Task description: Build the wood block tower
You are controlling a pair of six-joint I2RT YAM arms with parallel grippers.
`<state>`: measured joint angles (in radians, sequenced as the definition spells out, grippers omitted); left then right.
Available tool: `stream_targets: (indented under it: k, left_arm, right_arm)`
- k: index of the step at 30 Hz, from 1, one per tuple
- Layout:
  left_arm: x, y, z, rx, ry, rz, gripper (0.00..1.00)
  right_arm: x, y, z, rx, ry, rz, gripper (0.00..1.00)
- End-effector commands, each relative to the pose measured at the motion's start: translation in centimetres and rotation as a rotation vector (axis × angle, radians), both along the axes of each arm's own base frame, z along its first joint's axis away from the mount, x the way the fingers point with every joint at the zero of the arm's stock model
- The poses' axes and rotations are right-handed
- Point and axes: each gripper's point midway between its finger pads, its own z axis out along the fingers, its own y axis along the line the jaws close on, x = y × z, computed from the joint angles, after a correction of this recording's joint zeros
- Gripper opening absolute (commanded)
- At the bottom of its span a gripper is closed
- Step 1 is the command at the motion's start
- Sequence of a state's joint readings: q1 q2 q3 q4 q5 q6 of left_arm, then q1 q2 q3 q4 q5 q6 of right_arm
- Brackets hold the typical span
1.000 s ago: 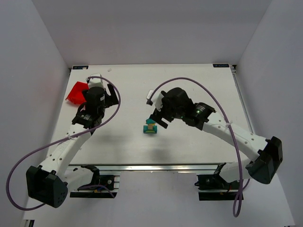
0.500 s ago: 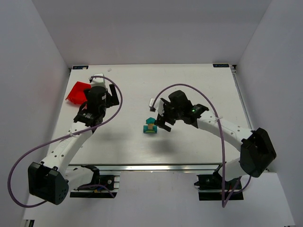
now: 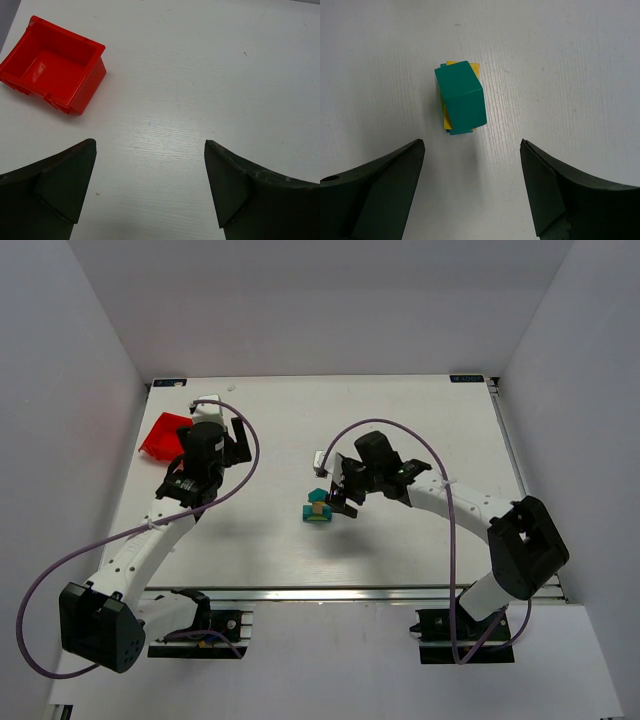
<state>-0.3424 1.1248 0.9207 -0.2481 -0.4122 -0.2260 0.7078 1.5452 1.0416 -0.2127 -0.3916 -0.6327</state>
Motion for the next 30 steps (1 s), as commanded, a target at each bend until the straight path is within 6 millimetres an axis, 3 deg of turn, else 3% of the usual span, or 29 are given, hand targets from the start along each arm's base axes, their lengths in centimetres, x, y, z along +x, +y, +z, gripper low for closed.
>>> stream_targets:
  k: [1,14,30]
  left_arm:
    - [0.1,0.4,0.4,0.008,-0.020,0.018,0.98]
    - [0.0,0.6,0.5,0.015,-0.023,0.024,0.98]
    - [-0.2,0.3,0.5,0.015,-0.025,0.007,0.98]
  right_arm:
    - [0.1,1.7,1.7,0.073,0.000,0.054,0.82]
    - [1.0,2.6,1.5,0.076,0.043,0.017,0.73]
    - [0.1,2.8,1.1,0.071,0.091,0.041,0.63]
